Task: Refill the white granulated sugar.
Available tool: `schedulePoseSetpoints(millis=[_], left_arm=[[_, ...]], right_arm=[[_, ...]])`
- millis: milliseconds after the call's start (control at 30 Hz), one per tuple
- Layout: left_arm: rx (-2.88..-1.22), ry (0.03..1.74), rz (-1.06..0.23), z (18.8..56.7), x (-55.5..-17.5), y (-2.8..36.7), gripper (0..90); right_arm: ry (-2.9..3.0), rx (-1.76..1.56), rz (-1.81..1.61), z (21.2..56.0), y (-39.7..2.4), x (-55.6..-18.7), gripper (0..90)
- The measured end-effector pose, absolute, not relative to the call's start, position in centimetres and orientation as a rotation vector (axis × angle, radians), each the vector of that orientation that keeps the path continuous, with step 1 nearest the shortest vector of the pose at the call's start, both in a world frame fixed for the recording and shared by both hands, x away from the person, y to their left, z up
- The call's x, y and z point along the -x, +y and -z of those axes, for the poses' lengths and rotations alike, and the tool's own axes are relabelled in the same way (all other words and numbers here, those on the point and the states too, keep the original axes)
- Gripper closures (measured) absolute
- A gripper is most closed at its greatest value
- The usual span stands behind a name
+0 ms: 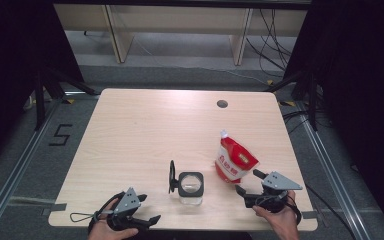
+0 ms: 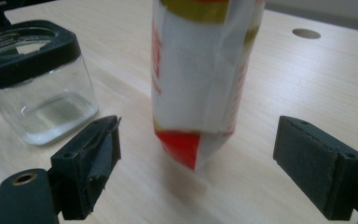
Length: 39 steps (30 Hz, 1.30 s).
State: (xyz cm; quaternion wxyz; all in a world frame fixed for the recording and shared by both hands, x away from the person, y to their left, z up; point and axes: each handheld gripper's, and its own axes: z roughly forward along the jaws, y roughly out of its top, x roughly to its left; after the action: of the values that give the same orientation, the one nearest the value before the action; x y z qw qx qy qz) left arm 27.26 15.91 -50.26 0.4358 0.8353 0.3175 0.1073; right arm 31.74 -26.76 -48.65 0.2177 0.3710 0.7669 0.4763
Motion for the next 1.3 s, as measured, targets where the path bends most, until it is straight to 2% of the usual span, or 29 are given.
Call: schedulePoseSetpoints(millis=[400,1300], left_arm=[[-2.126,0.729,-0.272,50.3,-27.5,15.8,19.1],[-2.126,0.736,-0.273,50.3,-27.5,15.8,19.3]], right_arm=[[2.119,-0.996,-1.331,49.3,-26.2,-33.5,15.8],[2.055,-0.970,-1.477,50.7,-24.8,-36.4,18.1]])
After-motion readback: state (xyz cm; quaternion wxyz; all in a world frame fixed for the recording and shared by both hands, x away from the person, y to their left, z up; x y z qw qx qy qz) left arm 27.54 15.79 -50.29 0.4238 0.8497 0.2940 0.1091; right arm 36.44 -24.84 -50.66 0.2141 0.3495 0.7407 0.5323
